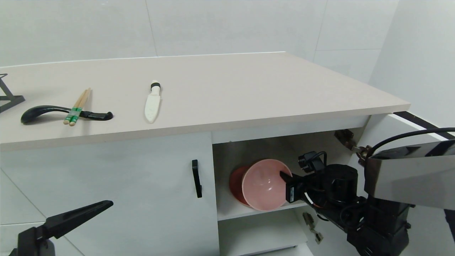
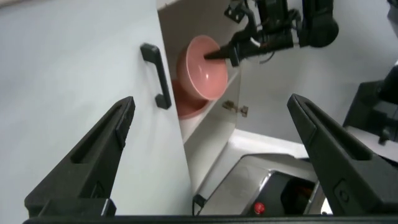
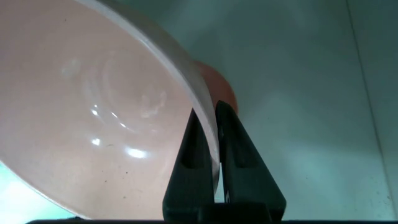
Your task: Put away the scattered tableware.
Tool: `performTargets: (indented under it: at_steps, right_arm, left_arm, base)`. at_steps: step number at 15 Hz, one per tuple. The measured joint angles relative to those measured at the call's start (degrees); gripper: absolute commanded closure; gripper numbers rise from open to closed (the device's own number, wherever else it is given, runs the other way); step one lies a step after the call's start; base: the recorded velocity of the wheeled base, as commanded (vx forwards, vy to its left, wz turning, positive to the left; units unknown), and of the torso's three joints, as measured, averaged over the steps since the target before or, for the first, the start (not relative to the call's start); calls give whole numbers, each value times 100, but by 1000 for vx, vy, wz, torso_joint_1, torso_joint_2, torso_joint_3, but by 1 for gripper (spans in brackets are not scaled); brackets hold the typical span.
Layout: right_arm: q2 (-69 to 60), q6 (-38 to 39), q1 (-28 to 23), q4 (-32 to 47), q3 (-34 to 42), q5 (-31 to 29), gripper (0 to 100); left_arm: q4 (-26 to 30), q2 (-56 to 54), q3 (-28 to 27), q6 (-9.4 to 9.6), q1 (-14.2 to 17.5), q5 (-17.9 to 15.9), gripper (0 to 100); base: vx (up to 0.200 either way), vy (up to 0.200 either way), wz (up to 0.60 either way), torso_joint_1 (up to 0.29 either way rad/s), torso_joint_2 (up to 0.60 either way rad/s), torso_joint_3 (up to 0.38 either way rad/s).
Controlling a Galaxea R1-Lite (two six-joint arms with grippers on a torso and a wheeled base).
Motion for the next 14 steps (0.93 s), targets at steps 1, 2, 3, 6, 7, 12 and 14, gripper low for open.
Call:
performTargets:
  at_steps: [1, 2, 3, 6, 7, 12, 14]
  right_arm:
    - [61, 0, 7, 6, -50, -5, 100]
    - [107, -1, 7, 2, -105, -7, 100]
    - [154, -1, 7, 5, -182, -24, 100]
    - [402, -12, 5, 5, -571, -407, 100]
    - [503, -11, 7, 0, -645, -449, 100]
    - [767, 98, 154, 5, -822, -453, 100]
    - [802, 322, 243, 2, -957, -453, 100]
  left_arm:
    - [-1, -37, -5, 22, 39, 0, 0]
    - [-9, -63, -7, 33, 57, 0, 0]
    - [-4, -94, -16, 35, 66, 0, 0]
    - [27, -199, -27, 39, 77, -7, 0]
    - [55, -216, -28, 39, 77, -7, 0]
    - [62, -238, -16, 41, 77, -7, 0]
    - [68, -238, -5, 49, 77, -9, 0]
  base:
    - [0, 0, 0, 0, 0, 0]
    - [0, 0, 0, 0, 0, 0]
    - [0, 0, 0, 0, 0, 0]
    - [0, 0, 0, 0, 0, 0]
    - [0, 0, 0, 0, 0, 0]
    - [0, 0, 0, 0, 0, 0]
    - [0, 0, 0, 0, 0, 0]
